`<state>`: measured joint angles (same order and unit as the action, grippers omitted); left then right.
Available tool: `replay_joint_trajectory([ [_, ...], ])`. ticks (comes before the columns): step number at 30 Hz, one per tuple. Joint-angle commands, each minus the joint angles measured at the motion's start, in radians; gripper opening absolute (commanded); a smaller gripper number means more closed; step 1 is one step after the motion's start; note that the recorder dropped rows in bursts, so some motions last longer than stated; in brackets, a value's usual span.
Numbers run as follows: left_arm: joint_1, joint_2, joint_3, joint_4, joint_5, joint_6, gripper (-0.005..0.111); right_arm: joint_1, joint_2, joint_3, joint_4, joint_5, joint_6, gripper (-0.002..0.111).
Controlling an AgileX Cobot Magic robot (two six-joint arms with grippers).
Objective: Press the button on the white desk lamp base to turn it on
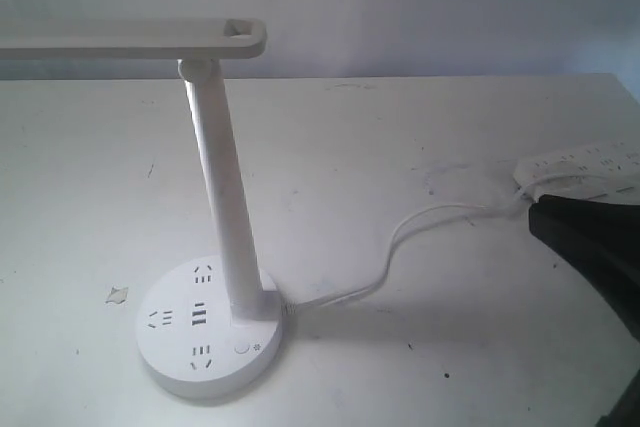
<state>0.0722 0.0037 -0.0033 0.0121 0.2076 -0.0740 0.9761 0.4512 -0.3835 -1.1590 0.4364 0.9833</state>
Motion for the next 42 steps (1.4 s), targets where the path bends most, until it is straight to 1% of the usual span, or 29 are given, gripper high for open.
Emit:
replay_joint_trajectory([
  [1,-0.005,-0.004,0.003,-0.003,-0.006,-0.004,0.0,0.0,-0.001,0.006,-0.001,0.004,0.01,0.0],
  [9,-0.005,-0.004,0.003,-0.003,-0.006,-0.004,0.0,-0.004,-0.027,0.006,0.001,0.001,0.024,0.0],
  [11,-0.005,-0.004,0.003,-0.003,-0.006,-0.004,0.0,-0.048,-0.047,0.006,0.004,-0.025,0.024,0.0],
  [13,-0.005,-0.004,0.003,-0.003,-0.006,-0.004,0.0,-0.113,-0.074,0.006,0.004,-0.055,0.024,0.0],
  [17,-0.005,-0.004,0.003,-0.003,-0.006,-0.004,0.0,-0.285,-0.148,0.006,0.004,-0.066,0.024,0.0],
  [22,-0.005,-0.004,0.003,-0.003,-0.006,-0.004,0.0,-0.549,-0.271,0.006,0.004,-0.056,0.024,0.0],
  [25,-0.005,-0.004,0.003,-0.003,-0.006,-0.004,0.0,-0.688,-0.34,0.006,0.004,-0.048,0.024,0.0],
  [29,-0.005,-0.004,0.003,-0.003,-0.006,-0.004,0.0,-0.828,-0.415,0.006,0.004,-0.034,0.024,0.0],
  [31,-0.005,-0.004,0.003,-0.003,-0.006,-0.004,0.0,-0.858,-0.442,0.006,0.004,-0.034,0.024,0.0],
  [42,-0.005,-0.004,0.003,-0.003,-0.006,-0.004,0.0,-0.86,-0.451,0.006,0.002,-0.034,0.024,0.0],
])
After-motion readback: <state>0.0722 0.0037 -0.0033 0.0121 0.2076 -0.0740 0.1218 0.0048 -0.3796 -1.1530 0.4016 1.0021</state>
